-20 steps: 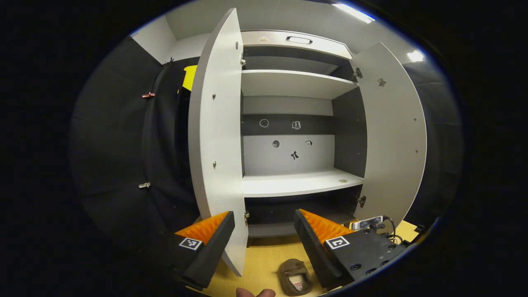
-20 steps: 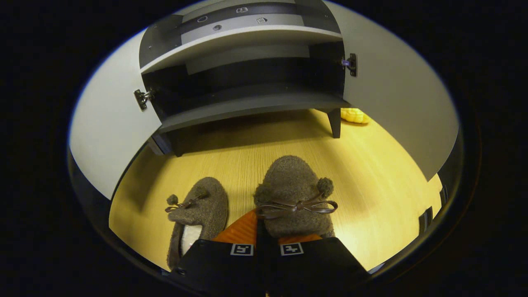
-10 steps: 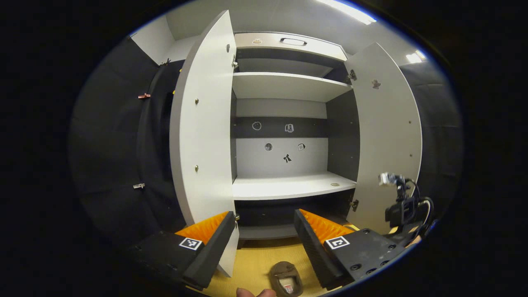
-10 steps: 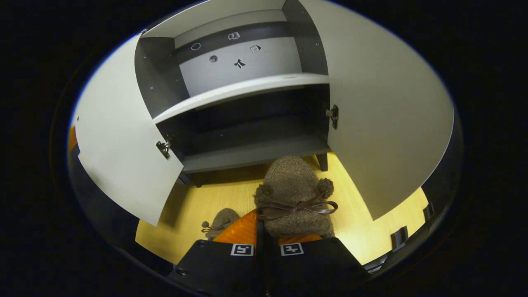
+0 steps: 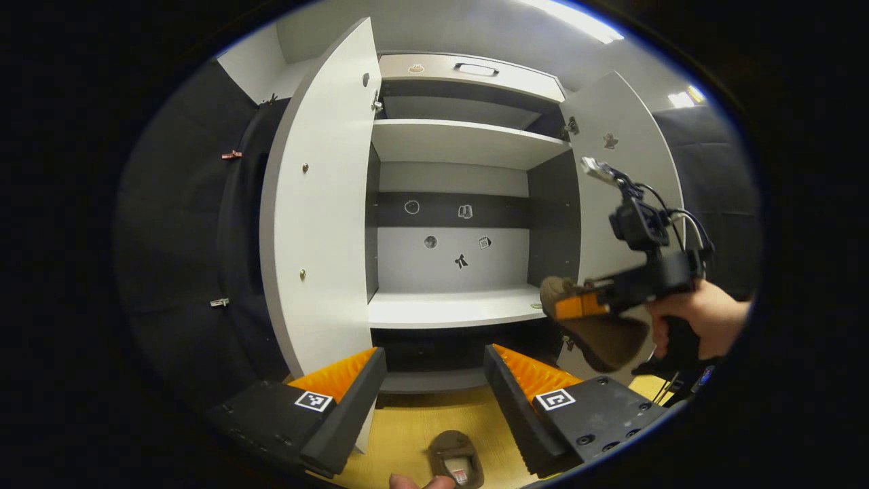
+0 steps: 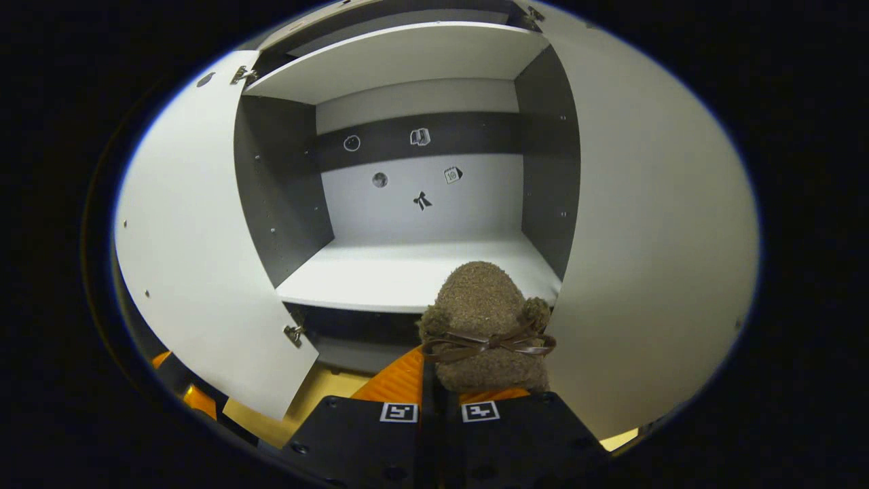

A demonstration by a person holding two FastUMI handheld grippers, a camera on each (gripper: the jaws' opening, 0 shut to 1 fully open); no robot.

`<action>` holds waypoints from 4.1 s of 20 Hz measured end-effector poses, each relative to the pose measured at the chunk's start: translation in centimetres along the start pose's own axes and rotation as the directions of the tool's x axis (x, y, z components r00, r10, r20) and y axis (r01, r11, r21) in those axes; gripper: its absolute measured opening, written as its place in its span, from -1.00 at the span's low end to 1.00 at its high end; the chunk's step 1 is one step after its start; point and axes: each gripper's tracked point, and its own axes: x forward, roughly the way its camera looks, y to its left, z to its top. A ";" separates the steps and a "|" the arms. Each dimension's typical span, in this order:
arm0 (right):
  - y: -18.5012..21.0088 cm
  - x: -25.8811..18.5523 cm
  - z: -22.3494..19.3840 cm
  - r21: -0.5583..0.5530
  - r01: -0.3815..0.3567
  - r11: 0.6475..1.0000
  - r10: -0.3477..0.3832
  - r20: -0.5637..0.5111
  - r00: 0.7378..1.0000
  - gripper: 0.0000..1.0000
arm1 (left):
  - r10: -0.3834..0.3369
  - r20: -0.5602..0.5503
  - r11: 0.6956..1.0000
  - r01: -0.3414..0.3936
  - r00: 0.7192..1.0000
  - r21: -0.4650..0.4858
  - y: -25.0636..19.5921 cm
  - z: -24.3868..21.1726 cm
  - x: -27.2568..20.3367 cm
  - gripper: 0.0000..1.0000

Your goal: Grab one shoe with the right hand and put it into the shoe cabinet, grab the other shoe with the left hand and put it into the shoe cabinet; then close the right door with the right hand and the left door with the left hand.

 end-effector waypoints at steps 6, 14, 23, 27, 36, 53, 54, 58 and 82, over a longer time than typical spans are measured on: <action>-0.8 6.9 5.8 0.024 0.003 1.000 -0.004 0.042 0.999 -0.82 | 0.006 -0.007 1.000 -0.007 1.000 -0.006 -0.2 -0.2 -0.2 0.86; -0.9 15.3 9.1 -0.004 0.002 1.000 -0.001 0.048 0.999 -0.83 | 0.057 -0.022 0.997 -0.058 0.998 -0.048 0.3 -0.2 -0.5 0.86; -0.5 23.0 8.9 -0.027 0.021 0.999 -0.020 0.042 0.999 -0.82 | 0.079 -0.025 0.995 -0.080 0.997 -0.052 0.0 -0.3 -1.2 0.89; -0.7 25.0 8.2 -0.036 0.036 0.999 -0.035 0.014 0.999 -0.82 | 0.080 -0.026 0.996 -0.081 0.996 -0.042 -0.5 -0.4 -1.2 0.89; -0.6 23.8 6.9 0.017 0.053 0.998 -0.051 -0.068 0.996 -0.43 | 0.047 -0.026 0.998 -0.048 0.999 -0.040 -1.8 -0.6 -1.9 0.89; 1.8 -0.9 14.4 -0.018 -0.030 0.999 0.034 0.371 0.928 0.95 | -0.008 -0.382 0.998 0.032 0.924 0.058 -2.0 -19.4 -2.1 0.89; 2.0 -2.6 14.4 -0.012 -0.039 0.999 0.041 0.386 0.922 0.97 | -0.014 -0.408 0.997 0.041 0.913 0.058 -2.1 -21.2 -2.2 0.89; 1.8 -8.2 14.0 -0.005 -0.054 0.999 0.051 0.427 0.903 0.95 | -0.064 -0.520 0.996 0.085 0.852 0.016 -2.4 -28.4 -1.6 0.78; -3.2 -17.2 5.0 0.000 -0.018 1.000 0.017 0.309 0.951 0.97 | -0.025 -0.607 0.999 -0.006 0.795 -0.050 -1.7 -34.5 7.3 -0.80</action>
